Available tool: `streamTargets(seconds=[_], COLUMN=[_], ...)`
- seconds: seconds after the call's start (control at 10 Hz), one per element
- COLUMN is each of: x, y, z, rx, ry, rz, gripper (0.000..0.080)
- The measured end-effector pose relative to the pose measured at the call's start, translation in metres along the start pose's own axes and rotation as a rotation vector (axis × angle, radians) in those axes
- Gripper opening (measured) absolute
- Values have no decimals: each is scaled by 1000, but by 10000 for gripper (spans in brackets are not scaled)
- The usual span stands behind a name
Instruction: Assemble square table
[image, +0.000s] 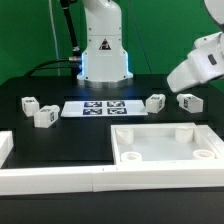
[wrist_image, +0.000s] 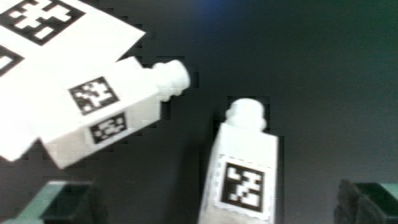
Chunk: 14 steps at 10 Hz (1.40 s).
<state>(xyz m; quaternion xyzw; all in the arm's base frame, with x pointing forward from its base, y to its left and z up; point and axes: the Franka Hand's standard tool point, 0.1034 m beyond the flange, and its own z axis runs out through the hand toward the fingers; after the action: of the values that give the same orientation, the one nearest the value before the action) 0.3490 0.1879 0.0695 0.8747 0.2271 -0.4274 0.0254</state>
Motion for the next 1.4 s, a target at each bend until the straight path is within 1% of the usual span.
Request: streamTargets(seconds=[0.1, 0.5, 0.6, 0.7, 0.8, 0.9, 1.0, 1.1, 1.3, 1.4], x=[0, 1, 2, 5, 11, 20, 27, 31, 37, 39], y=[-1, -1, -2, -4, -8, -12, -13, -14, -13, -10], z=[-1, 1, 2, 9, 14, 18, 23, 25, 28, 33], rx=[2, 3, 8, 30, 32, 34, 41, 45, 53, 60], ry=[9, 5, 5, 12, 19, 44, 63, 70, 78, 73], rz=[2, -2, 18, 121, 183, 214, 214, 211, 202, 195], gripper=[649, 649, 649, 649, 649, 649, 649, 649, 649, 649])
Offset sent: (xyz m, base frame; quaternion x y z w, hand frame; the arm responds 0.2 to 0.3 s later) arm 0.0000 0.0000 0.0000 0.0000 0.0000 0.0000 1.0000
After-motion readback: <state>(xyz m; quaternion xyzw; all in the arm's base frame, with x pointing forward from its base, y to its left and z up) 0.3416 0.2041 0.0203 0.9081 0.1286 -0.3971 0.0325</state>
